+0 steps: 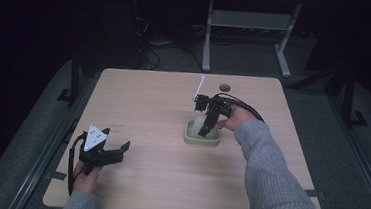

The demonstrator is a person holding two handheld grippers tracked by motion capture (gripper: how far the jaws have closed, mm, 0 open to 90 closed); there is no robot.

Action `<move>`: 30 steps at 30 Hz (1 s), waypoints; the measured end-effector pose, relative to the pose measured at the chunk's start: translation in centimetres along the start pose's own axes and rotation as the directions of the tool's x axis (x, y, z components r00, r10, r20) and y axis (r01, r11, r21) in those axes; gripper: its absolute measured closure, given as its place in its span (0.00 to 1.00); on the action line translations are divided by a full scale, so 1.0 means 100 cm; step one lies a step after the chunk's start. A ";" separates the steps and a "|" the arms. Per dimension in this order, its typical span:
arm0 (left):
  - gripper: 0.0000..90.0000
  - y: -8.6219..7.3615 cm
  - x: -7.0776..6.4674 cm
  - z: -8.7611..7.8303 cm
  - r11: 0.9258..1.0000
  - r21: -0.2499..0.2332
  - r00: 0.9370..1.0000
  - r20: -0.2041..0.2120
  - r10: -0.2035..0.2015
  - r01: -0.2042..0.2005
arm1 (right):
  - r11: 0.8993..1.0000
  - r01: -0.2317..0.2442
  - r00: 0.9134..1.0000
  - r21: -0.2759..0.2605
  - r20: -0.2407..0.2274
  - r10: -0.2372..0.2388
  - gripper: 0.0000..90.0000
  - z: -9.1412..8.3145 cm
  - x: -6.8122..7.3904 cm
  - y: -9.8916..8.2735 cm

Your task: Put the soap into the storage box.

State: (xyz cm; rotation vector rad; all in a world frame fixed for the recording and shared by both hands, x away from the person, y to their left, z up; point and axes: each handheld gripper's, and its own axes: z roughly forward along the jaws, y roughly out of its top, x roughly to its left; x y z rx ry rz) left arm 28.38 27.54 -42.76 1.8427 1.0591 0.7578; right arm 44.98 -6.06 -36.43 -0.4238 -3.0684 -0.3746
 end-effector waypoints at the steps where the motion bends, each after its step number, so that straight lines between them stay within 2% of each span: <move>1: 0.16 0.000 0.001 0.000 1.000 0.008 1.000 0.000 0.011 -0.011 | 1.000 -0.003 1.000 0.000 -0.001 0.003 0.26 0.001 -0.001 0.000; 14: 0.16 0.000 0.000 -0.001 1.000 0.004 1.000 -0.001 0.007 -0.007 | 1.000 -0.028 1.000 0.006 0.001 0.028 0.26 0.010 -0.012 0.002; 30: 0.16 0.000 0.001 -0.001 1.000 0.005 1.000 -0.003 0.001 -0.001 | 0.999 -0.033 0.999 0.028 0.008 0.033 0.26 0.022 -0.020 0.004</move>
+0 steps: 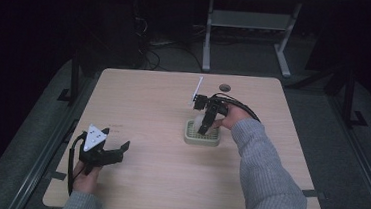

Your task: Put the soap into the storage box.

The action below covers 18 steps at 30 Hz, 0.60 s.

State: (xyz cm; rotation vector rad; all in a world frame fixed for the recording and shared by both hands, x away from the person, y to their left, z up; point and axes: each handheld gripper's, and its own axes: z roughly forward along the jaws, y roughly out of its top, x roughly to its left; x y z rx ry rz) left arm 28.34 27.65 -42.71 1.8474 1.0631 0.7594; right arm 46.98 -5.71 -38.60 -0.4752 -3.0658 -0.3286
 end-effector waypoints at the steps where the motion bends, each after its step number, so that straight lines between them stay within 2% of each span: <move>1: 0.16 0.000 0.000 0.000 1.000 0.000 1.000 -0.001 0.000 0.000 | 1.000 -0.002 1.000 0.003 -0.001 0.002 0.26 0.001 0.000 0.000; 18: 0.16 0.000 0.000 0.000 1.000 0.000 1.000 0.001 0.003 -0.003 | 1.000 -0.002 1.000 0.027 0.006 0.002 0.26 0.009 -0.003 0.001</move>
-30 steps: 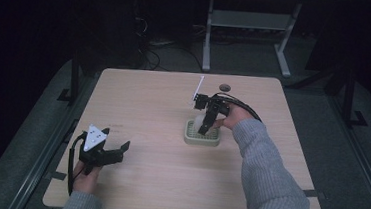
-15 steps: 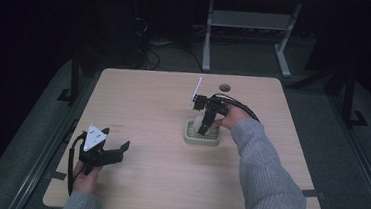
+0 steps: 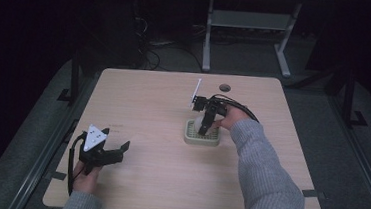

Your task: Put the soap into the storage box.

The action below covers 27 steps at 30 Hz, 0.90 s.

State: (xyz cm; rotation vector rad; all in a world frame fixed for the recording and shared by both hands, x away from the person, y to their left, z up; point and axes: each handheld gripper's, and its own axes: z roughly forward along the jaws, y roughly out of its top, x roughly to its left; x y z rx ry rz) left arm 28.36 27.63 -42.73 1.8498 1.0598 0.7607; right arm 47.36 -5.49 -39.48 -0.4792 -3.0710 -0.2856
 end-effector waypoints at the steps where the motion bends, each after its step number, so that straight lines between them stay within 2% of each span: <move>1: 0.16 0.000 0.000 0.000 1.000 0.000 1.000 0.000 0.000 0.000 | 1.000 0.000 1.000 0.000 0.000 0.000 0.26 0.000 0.000 0.000; 14: 0.16 0.000 0.000 0.000 1.000 0.002 1.000 0.000 -0.005 0.005 | 0.999 0.016 1.000 0.030 0.014 -0.016 0.26 0.010 0.003 0.006; 27: 0.16 0.000 0.000 0.000 1.000 0.001 1.000 -0.001 -0.002 0.002 | 1.000 0.012 1.000 0.028 0.015 -0.012 0.26 0.018 0.002 0.002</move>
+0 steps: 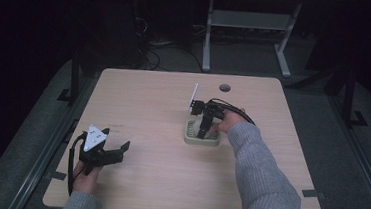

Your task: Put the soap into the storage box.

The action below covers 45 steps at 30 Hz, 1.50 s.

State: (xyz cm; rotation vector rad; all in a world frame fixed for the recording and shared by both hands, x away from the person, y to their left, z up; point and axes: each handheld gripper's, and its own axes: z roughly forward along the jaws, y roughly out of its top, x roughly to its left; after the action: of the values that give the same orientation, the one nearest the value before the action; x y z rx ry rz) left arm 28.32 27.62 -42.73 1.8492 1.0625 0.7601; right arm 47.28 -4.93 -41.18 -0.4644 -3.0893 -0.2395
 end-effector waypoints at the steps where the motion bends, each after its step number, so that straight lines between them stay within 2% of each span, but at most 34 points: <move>1: 0.16 0.000 0.000 0.000 1.000 0.000 1.000 0.000 0.000 0.000 | 1.000 -0.006 1.000 -0.002 -0.001 0.006 0.26 0.000 0.000 0.000; 36: 0.16 0.000 0.001 0.000 1.000 -0.004 1.000 -0.004 -0.004 0.004 | 1.000 -0.014 1.000 0.005 -0.012 0.014 0.26 0.002 -0.002 -0.002; 44: 0.16 0.000 0.000 0.000 1.000 -0.002 1.000 -0.003 -0.002 0.001 | 0.999 -0.026 0.999 -0.032 -0.019 0.025 0.25 -0.006 -0.002 -0.004; 45: 0.16 0.000 0.000 0.000 1.000 -0.004 1.000 -0.003 -0.004 0.004 | 0.998 -0.032 0.999 -0.049 -0.020 0.031 0.23 -0.010 -0.002 -0.006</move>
State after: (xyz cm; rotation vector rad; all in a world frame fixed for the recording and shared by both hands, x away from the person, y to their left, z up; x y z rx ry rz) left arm 28.35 27.58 -42.70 1.8428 1.0655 0.7624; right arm 47.32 -5.66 -40.30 -0.5081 -3.0607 -0.3189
